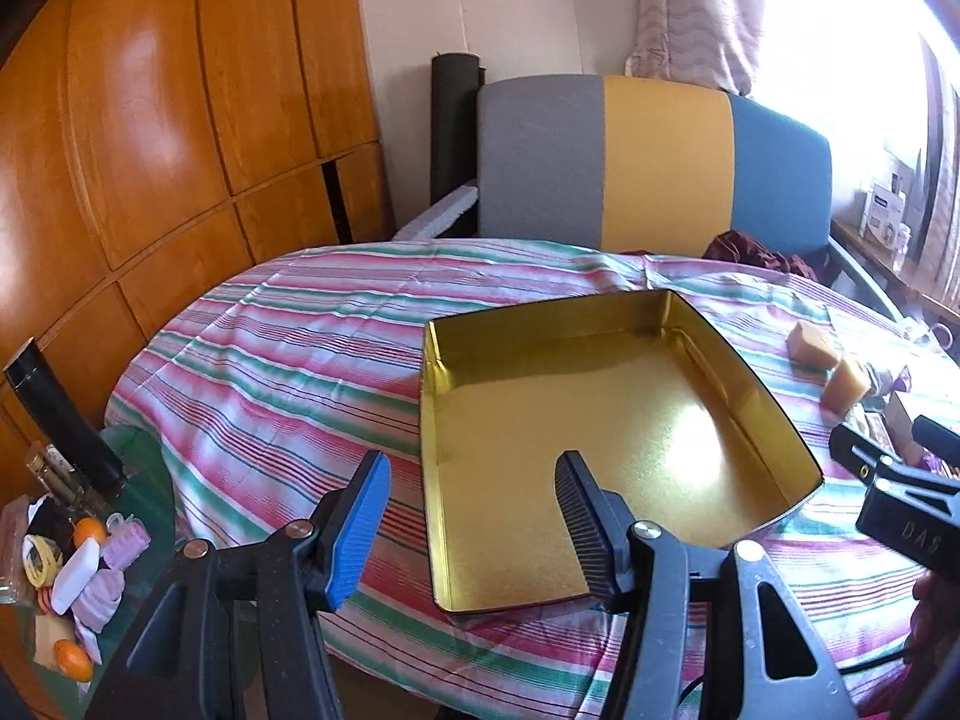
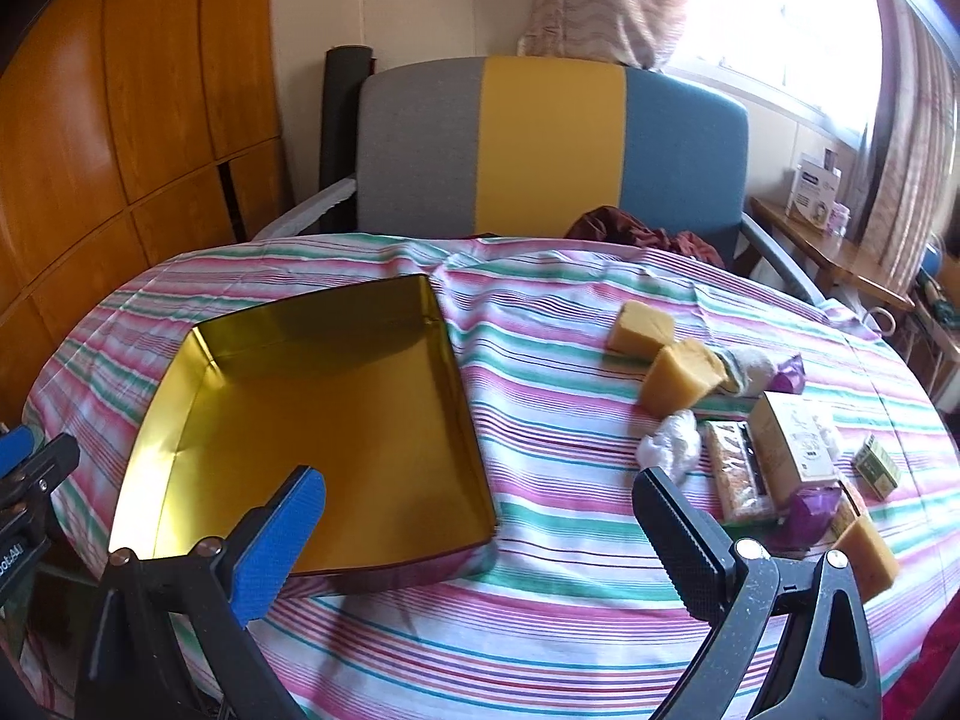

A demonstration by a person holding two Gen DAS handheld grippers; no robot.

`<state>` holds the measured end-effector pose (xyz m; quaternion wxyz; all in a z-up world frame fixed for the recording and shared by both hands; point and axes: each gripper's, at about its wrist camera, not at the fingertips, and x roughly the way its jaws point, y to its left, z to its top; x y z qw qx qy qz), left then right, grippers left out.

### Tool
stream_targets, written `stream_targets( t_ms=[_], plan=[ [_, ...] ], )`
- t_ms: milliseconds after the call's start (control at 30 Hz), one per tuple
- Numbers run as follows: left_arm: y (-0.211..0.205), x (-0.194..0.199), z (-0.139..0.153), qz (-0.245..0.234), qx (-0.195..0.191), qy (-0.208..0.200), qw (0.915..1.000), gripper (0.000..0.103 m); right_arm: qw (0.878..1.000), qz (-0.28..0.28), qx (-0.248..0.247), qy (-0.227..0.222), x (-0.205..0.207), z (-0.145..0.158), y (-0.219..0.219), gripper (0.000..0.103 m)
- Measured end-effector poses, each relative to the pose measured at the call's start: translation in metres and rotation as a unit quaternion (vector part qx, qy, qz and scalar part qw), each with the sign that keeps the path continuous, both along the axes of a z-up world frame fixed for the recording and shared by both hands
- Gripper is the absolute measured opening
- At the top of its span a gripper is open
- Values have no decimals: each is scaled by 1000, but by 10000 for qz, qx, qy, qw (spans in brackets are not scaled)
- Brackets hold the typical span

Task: Organize objects
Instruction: 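Move both tools from the gold tray toward the scattered items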

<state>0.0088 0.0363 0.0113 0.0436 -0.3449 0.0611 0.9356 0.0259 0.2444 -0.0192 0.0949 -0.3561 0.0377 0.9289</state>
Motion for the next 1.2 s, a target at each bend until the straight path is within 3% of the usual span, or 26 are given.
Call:
stream_targets(
  t_ms=[167, 267, 367, 500, 633, 900, 1033, 1100, 1200],
  plan=[
    [12, -5, -6, -339, 86, -265, 9990, 58, 9997, -161, -128, -96, 1, -3, 23, 103],
    [15, -6, -9, -930, 841, -522, 9907, 63, 9990, -311, -291, -167, 2, -4, 43, 103],
    [21, -11, -14, -1236, 1277, -970, 9793, 65, 9972, -497, -505, -226, 6, -5, 72, 103],
    [40, -9, -14, -1605, 1293, -965, 9738, 65, 9924, -883, -797, -301, 17, -5, 121, 103],
    [67, -13, -14, -2132, 1397, -1227, 9591, 65, 9855, -1383, -927, -324, 32, -1, 174, 103],
    [137, -9, -9, -2918, 805, -1379, 9431, 66, 9670, -2252, -1195, 9, 72, 0, 277, 103],
    [175, -11, -11, -3352, 650, -1601, 9262, 66, 9564, -2424, -1610, 268, 88, -9, 306, 103],
    [187, -12, -9, -3411, 630, -1622, 9238, 66, 9463, -2507, -1995, 438, 95, -14, 318, 103],
    [214, -20, -13, -3588, 796, -1788, 9127, 66, 9375, -2528, -2323, 560, 97, -16, 325, 103]
  ],
)
